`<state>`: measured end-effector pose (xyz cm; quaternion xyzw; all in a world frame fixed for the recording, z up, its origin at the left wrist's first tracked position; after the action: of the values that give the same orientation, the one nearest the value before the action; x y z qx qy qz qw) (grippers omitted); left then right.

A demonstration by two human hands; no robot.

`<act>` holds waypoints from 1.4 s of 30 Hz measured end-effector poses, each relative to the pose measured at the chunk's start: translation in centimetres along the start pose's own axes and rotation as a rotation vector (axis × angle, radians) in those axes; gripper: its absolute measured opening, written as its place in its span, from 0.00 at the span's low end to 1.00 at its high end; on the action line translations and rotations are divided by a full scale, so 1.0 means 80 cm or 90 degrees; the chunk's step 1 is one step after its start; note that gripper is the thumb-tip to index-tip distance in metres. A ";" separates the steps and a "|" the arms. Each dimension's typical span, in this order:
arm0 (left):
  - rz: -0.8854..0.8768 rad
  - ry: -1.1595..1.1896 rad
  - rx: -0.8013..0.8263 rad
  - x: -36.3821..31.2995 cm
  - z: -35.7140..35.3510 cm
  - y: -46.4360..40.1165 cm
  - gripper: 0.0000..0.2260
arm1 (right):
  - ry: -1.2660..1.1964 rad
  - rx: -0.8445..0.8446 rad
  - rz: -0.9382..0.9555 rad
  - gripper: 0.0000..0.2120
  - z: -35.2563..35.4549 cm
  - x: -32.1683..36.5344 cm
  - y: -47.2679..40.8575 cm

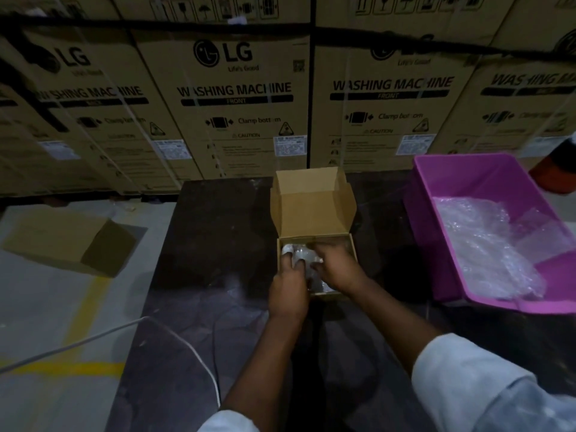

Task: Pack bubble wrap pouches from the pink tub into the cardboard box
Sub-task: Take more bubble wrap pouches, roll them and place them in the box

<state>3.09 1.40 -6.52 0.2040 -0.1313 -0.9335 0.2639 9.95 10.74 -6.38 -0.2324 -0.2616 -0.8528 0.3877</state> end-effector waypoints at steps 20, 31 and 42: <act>-0.009 -0.050 0.044 -0.003 -0.011 -0.014 0.16 | 0.201 0.095 0.050 0.30 -0.051 -0.042 -0.026; -0.014 -0.031 0.049 0.003 -0.009 -0.021 0.21 | 0.196 0.072 0.050 0.27 -0.016 -0.016 0.002; -0.422 0.139 -0.194 -0.164 0.083 0.029 0.03 | 0.029 -0.490 -0.117 0.12 0.247 -0.143 0.213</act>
<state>11.34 7.57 4.27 0.2923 0.1109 -0.9498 -0.0129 33.90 19.71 6.23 -0.3176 0.0658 -0.9245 0.2002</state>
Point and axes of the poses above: each hand's wrist, its own y-axis away from the middle knuckle, its own z-axis out of the back of the hand, x = y × z, the point moved 6 cm from there along -y, towards the middle knuckle, and after that the axes turned 10 degrees about x, right-handed, at the moved point
